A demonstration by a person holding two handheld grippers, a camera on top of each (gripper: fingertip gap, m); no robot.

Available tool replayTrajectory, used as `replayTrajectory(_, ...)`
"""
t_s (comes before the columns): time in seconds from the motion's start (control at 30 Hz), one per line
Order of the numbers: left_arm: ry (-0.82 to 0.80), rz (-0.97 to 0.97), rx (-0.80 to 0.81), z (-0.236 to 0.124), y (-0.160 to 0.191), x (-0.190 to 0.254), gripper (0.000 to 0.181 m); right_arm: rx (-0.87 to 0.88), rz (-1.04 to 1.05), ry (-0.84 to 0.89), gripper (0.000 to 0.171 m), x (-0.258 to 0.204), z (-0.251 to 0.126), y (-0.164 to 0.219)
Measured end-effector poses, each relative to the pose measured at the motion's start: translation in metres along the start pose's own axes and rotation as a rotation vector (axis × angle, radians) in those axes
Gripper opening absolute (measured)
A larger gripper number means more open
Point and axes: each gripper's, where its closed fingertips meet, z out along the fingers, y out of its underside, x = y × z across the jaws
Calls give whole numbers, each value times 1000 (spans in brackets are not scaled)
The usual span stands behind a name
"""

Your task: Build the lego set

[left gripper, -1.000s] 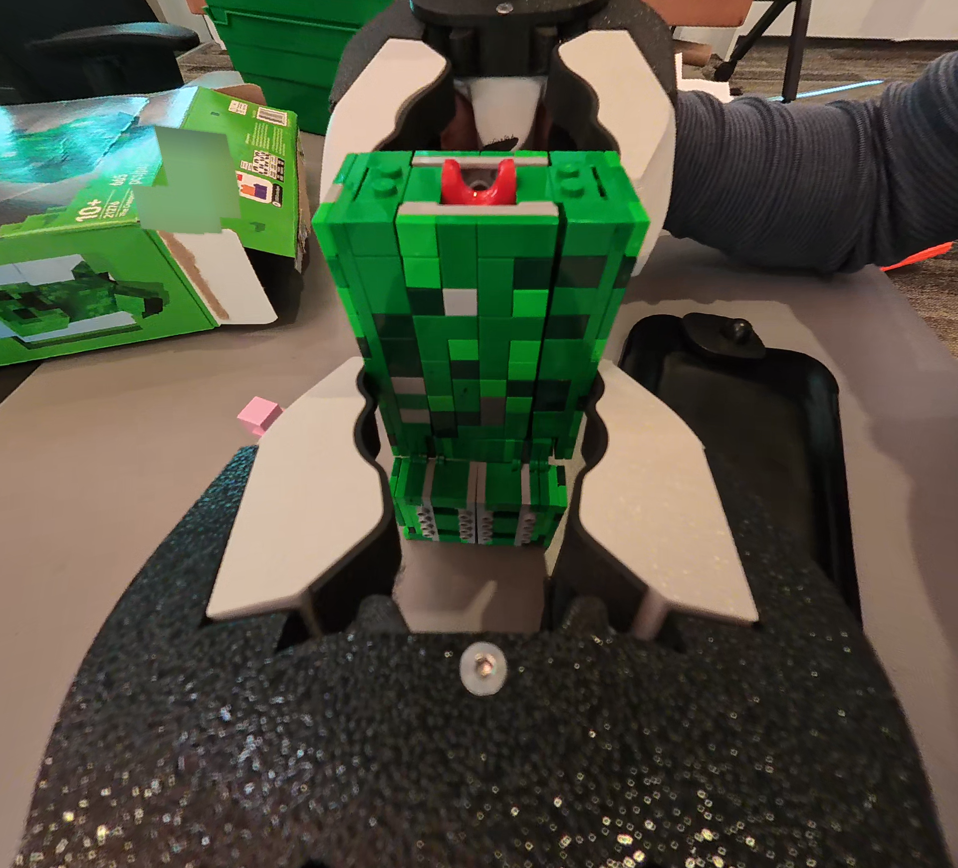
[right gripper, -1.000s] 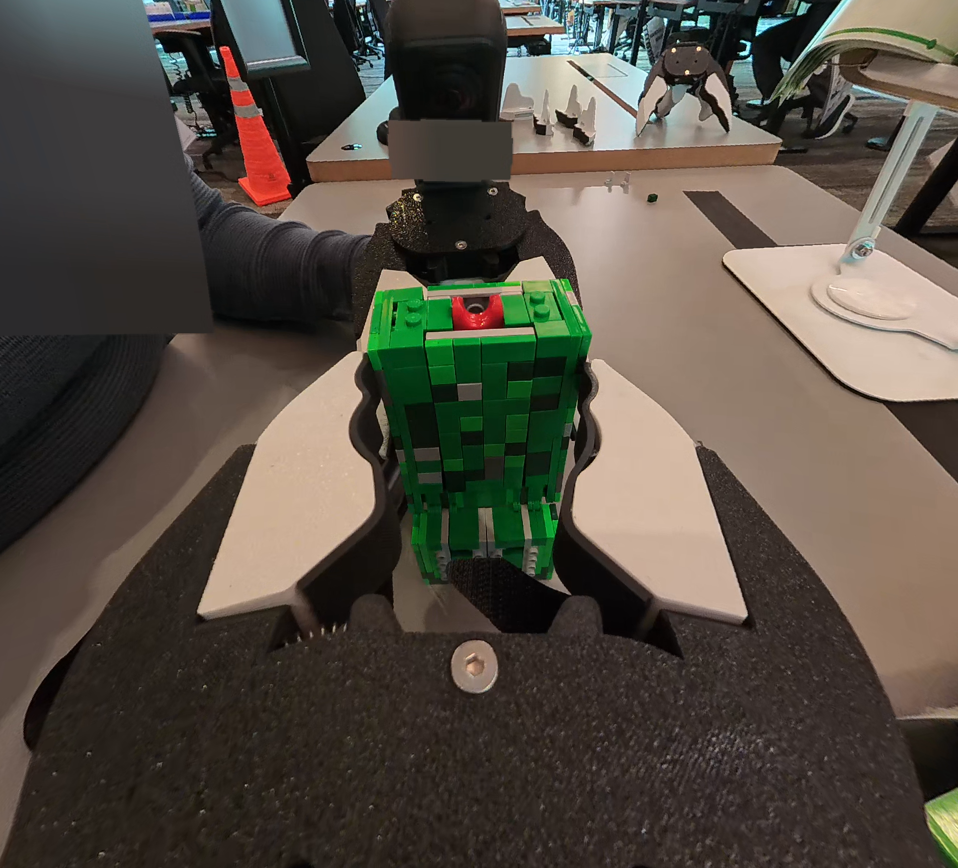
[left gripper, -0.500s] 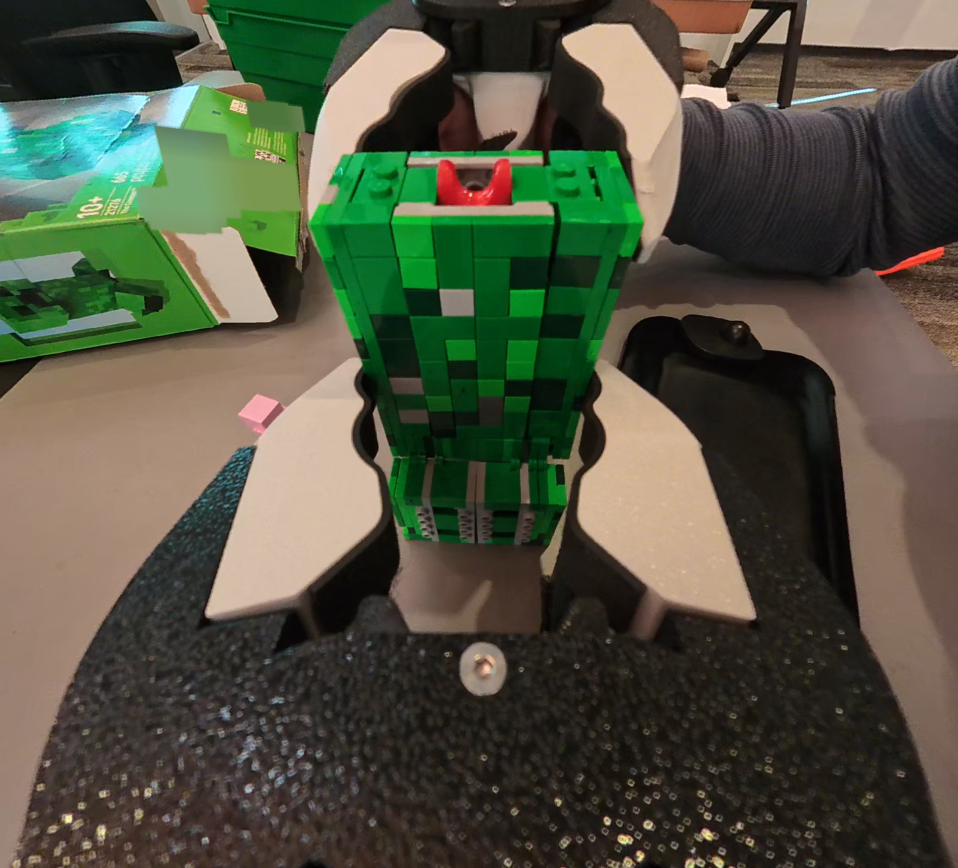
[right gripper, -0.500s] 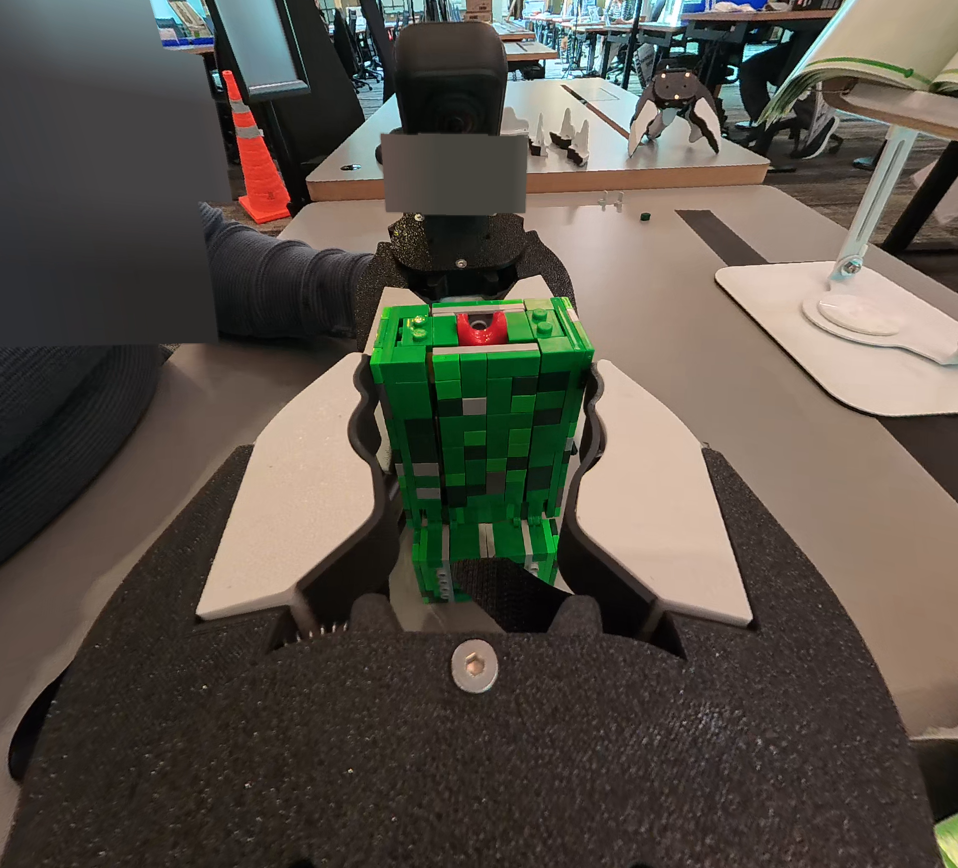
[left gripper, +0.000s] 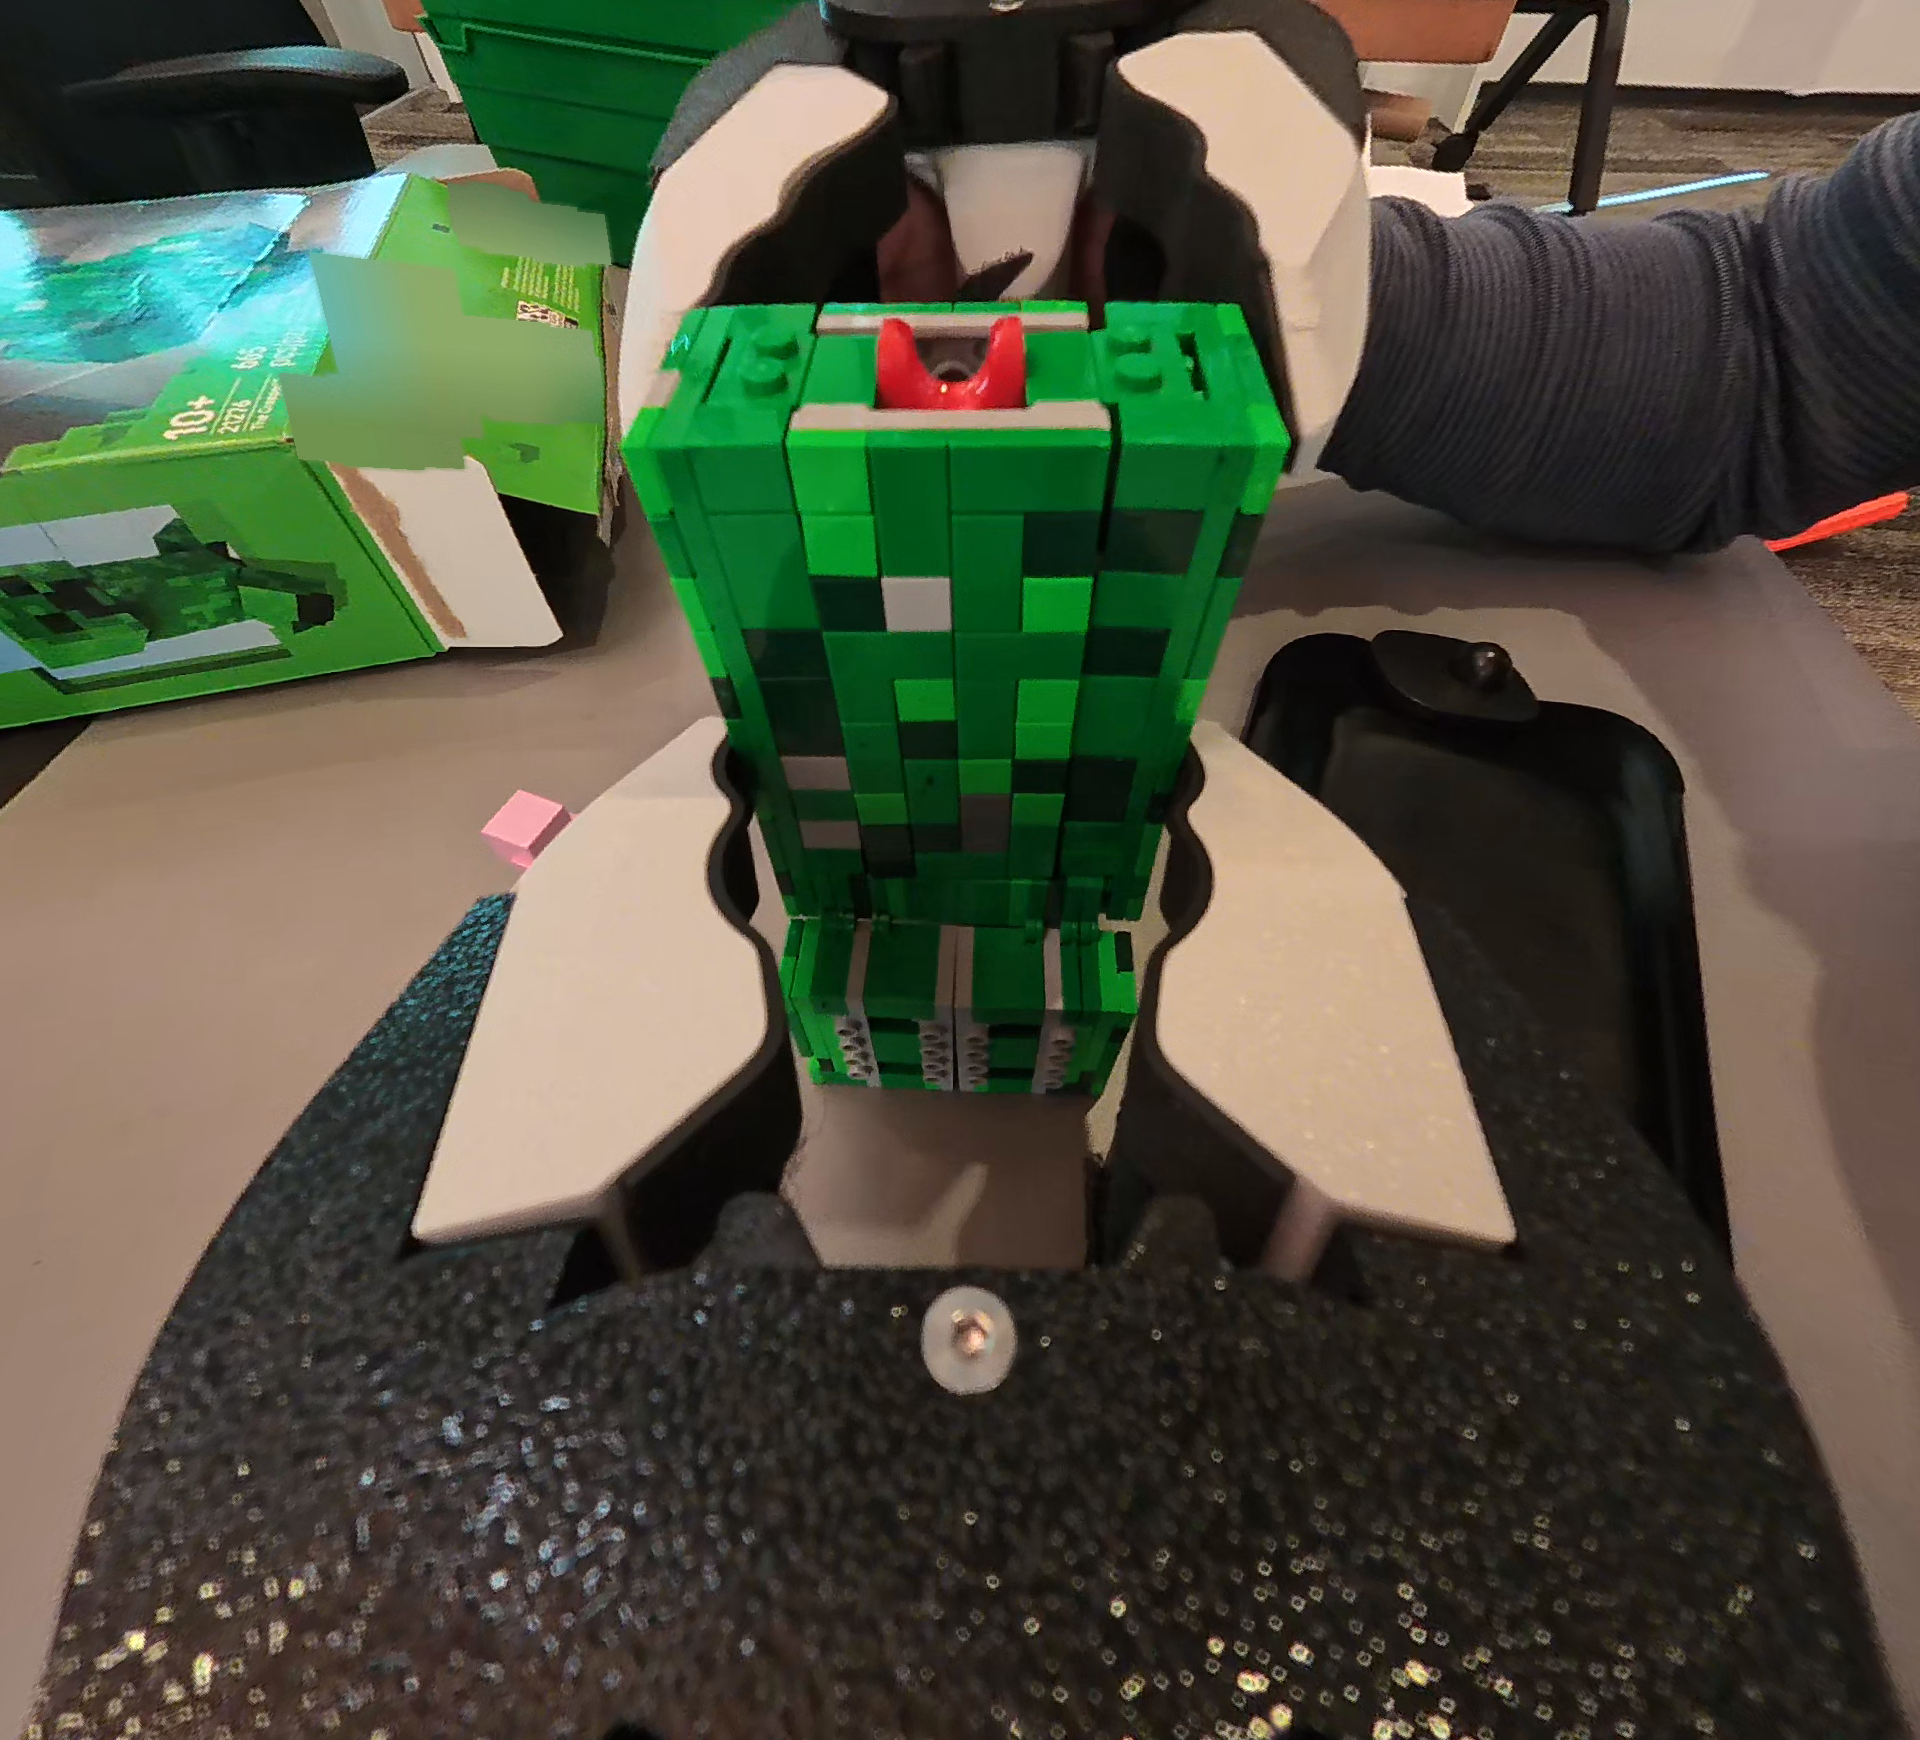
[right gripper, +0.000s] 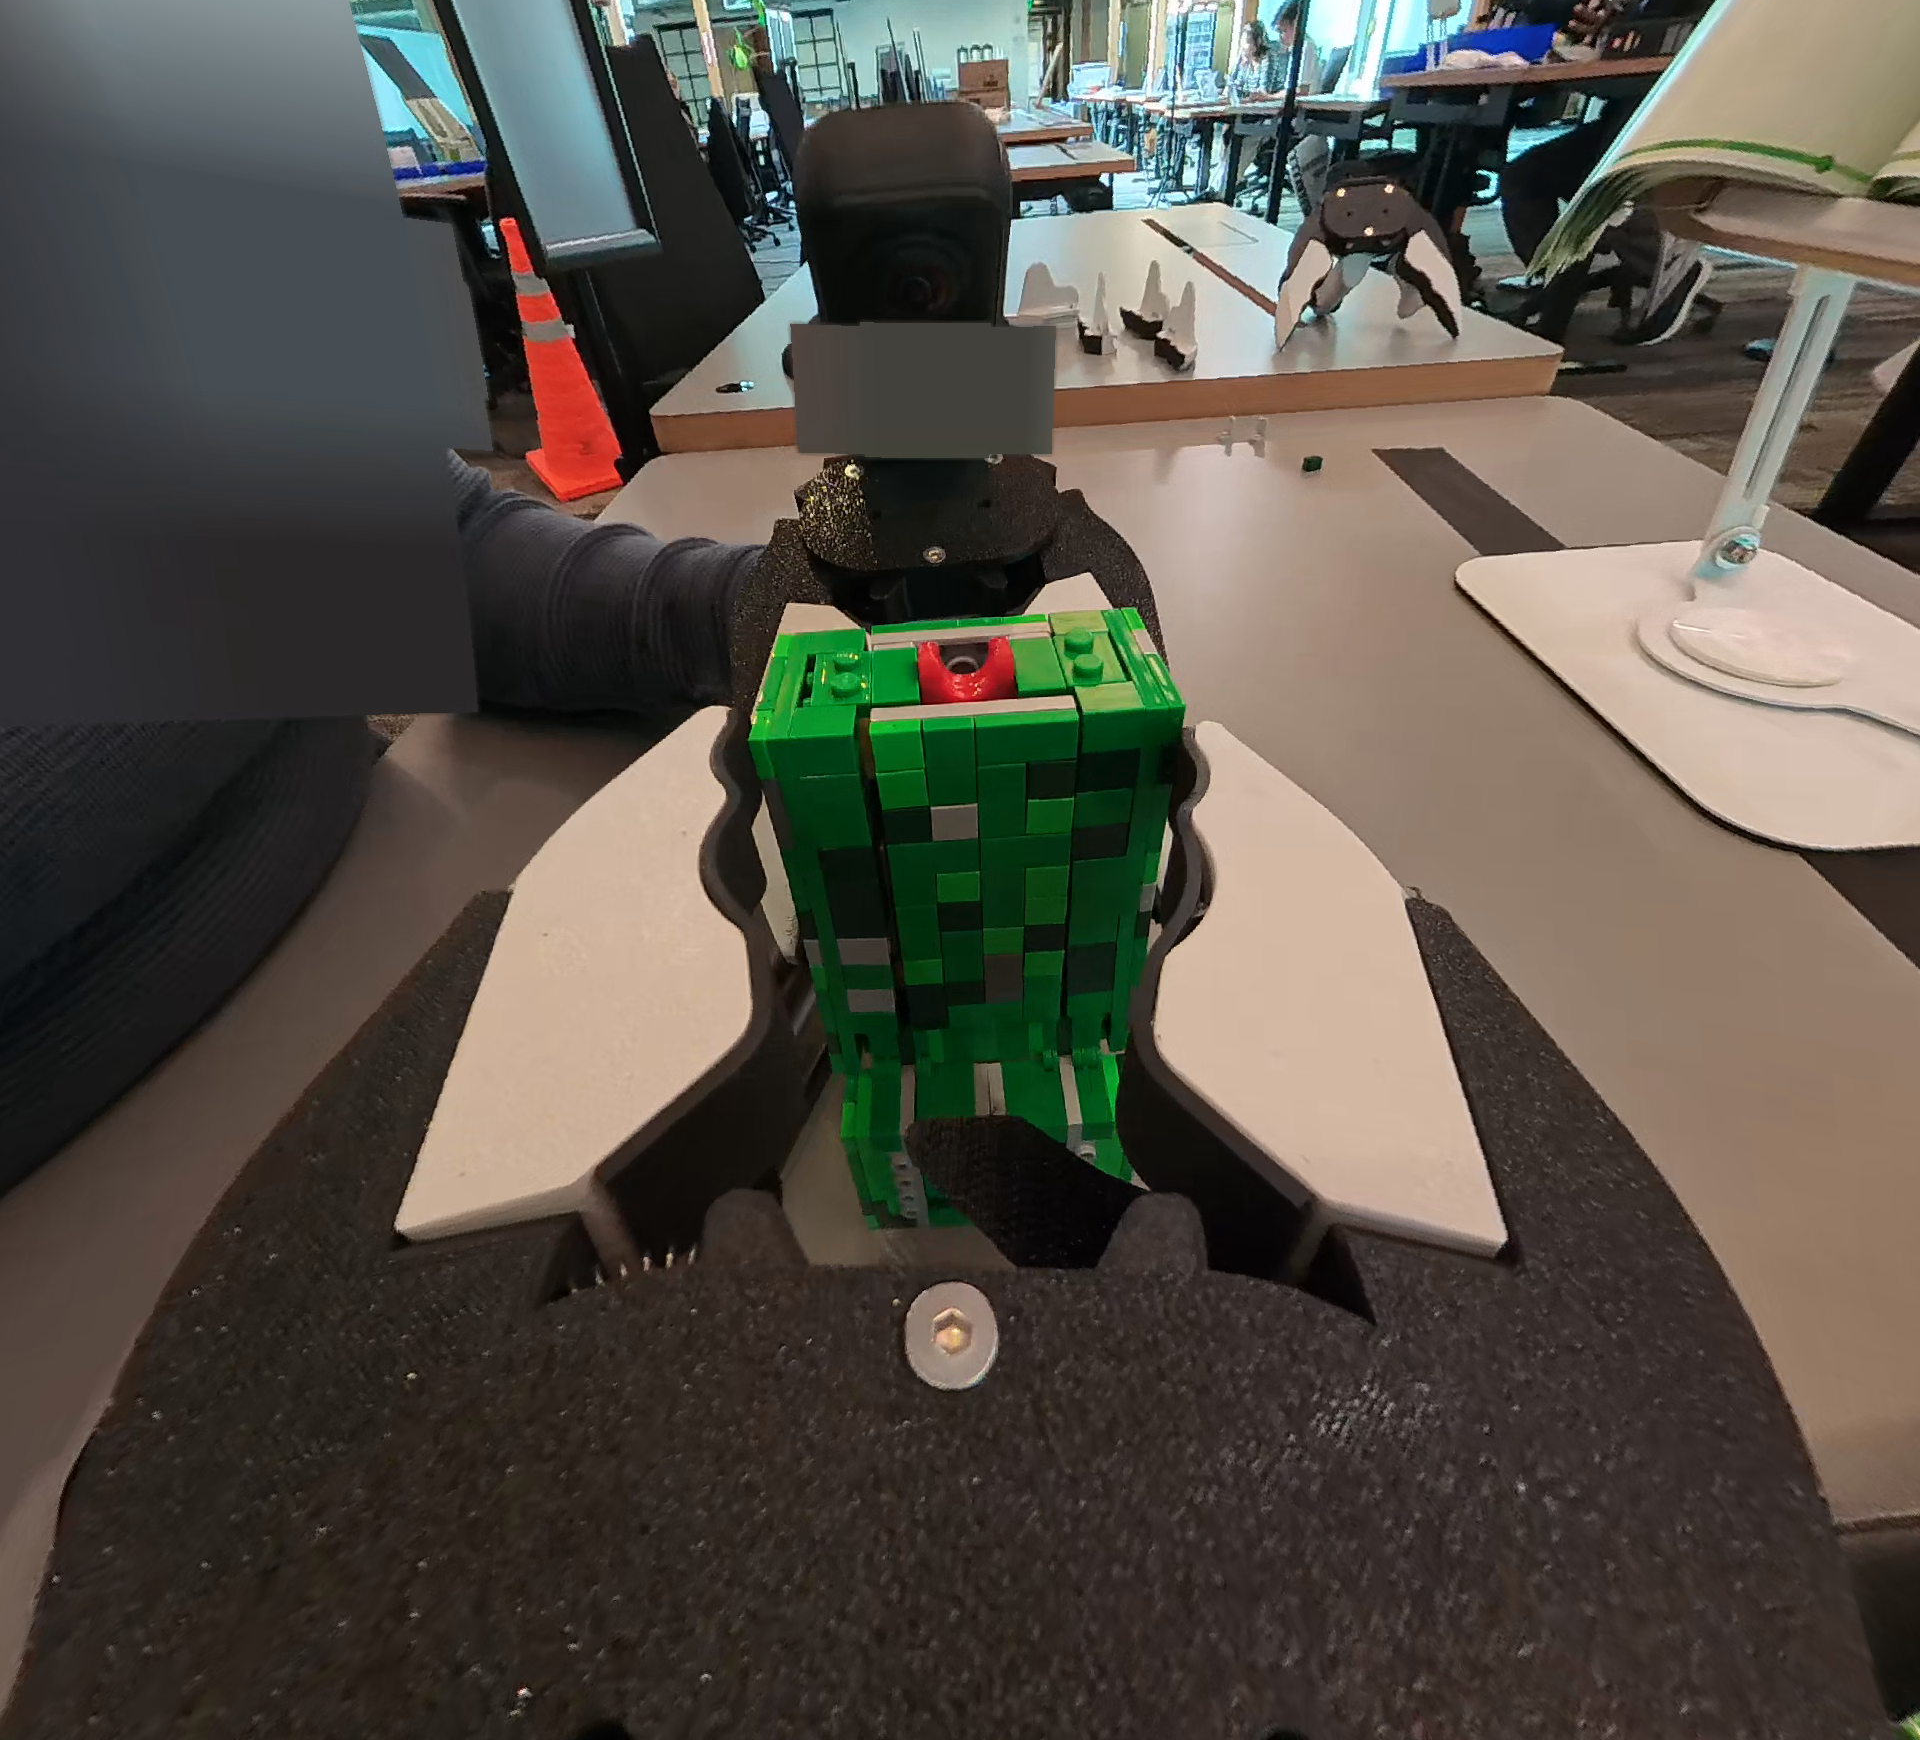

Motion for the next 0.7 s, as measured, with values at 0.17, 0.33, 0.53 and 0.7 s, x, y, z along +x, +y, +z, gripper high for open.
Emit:
replayTrajectory(0.17, 1, 2, -4, 0, 0, 1, 77, -7, -11, 9, 73, 0, 0, 0)
replayTrajectory(0.33, 1, -1, -9, 0, 0, 0, 77, -12, -11, 13, 72, 1, 1, 0)
replayTrajectory(0.53, -13, 4, -21, -1, 1, -1, 76, -64, -41, 51, 76, 1, 2, -3)
replayTrajectory(0.7, -15, 12, -40, -2, 2, -1, 76, -322, -112, 75, 92, -2, -2, -7)
